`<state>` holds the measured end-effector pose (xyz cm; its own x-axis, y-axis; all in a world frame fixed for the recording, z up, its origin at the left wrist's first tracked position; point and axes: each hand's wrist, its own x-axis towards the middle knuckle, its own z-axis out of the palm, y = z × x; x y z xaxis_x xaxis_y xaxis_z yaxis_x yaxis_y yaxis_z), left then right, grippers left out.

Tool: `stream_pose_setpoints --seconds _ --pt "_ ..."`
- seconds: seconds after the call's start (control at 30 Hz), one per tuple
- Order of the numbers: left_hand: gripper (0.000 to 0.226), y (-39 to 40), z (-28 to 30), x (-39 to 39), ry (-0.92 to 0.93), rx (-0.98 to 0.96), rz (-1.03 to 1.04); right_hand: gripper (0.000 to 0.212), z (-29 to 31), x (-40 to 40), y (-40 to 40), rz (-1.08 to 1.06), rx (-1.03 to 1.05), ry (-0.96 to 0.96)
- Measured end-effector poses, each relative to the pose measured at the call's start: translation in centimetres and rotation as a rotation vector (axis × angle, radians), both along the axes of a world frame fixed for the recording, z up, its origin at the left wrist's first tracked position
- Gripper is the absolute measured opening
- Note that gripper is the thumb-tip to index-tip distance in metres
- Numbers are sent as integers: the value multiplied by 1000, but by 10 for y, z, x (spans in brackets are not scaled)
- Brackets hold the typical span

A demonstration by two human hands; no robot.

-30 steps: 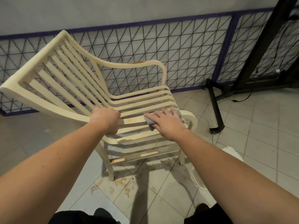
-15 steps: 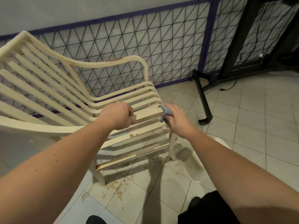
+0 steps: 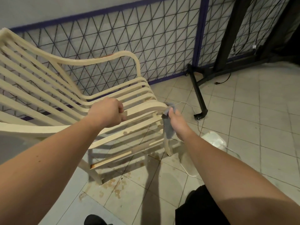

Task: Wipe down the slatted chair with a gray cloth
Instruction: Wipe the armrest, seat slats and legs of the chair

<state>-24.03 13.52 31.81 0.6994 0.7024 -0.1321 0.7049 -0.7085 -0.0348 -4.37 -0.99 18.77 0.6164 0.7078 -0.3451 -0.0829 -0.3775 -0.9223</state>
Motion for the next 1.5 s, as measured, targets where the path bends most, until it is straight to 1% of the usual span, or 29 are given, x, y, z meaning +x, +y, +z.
stream_pose_setpoints --seconds 0.07,0.1,0.13,0.2,0.27,0.33,0.4,0.5,0.57,0.63,0.73,0.9,0.97,1.03,1.1,1.17,1.2,1.27,1.3,1.33,1.37,1.47,1.5 --pt "22 0 4 -5 16 -12 -10 35 28 -4 6 134 56 -171" --pt "27 0 5 -7 30 -18 -24 33 38 -7 8 205 85 -298" --pt "35 1 6 -11 46 -20 -41 35 43 -10 11 291 103 -449" --pt "58 2 12 -22 57 -41 -46 40 52 -16 16 471 55 -736" --pt "70 6 20 -39 49 -63 -34 44 64 -27 21 563 4 -920" --pt "71 12 29 -62 73 -51 -27 46 69 -39 28 618 -60 -1042" --pt "69 18 38 -90 132 -18 -8 48 70 -52 35 680 -106 -1124" --pt "65 28 50 -131 228 18 38 50 70 -71 48 724 -165 -1191" --pt "58 34 56 -154 255 52 58 48 71 -83 57 743 -187 -1231" --pt "49 39 58 -170 252 84 67 46 72 -96 65 760 -221 -1251" --pt "29 45 56 -181 198 117 72 45 74 -116 76 781 -256 -1295" --pt "22 53 44 -188 79 184 37 44 71 -142 89 767 -256 -1348" --pt "19 55 38 -191 61 208 10 46 70 -157 95 763 -215 -1360" --pt "19 55 34 -194 46 238 -22 51 66 -174 102 757 -138 -1369" --pt "27 54 28 -198 -22 281 -69 57 61 -188 107 721 -11 -1341" --pt "32 44 20 -204 -180 307 -121 63 53 -195 110 666 123 -1310" --pt "30 37 15 -208 -272 301 -130 64 48 -197 111 626 198 -1295" --pt "19 21 0 -216 -440 253 -96 61 41 -197 110 512 326 -1262" --pt "17 16 -9 -222 -496 213 -55 58 40 -198 109 471 366 -1236" --pt "20 12 -18 -227 -532 169 -13 57 41 -200 107 458 390 -1183" --pt "24 9 -26 -233 -566 118 19 55 44 -201 103 455 402 -1094" --pt "27 4 -43 -255 -650 6 137 50 71 -193 95 394 381 -691" --pt "29 4 -47 -261 -673 6 183 43 82 -188 94 333 364 -616"
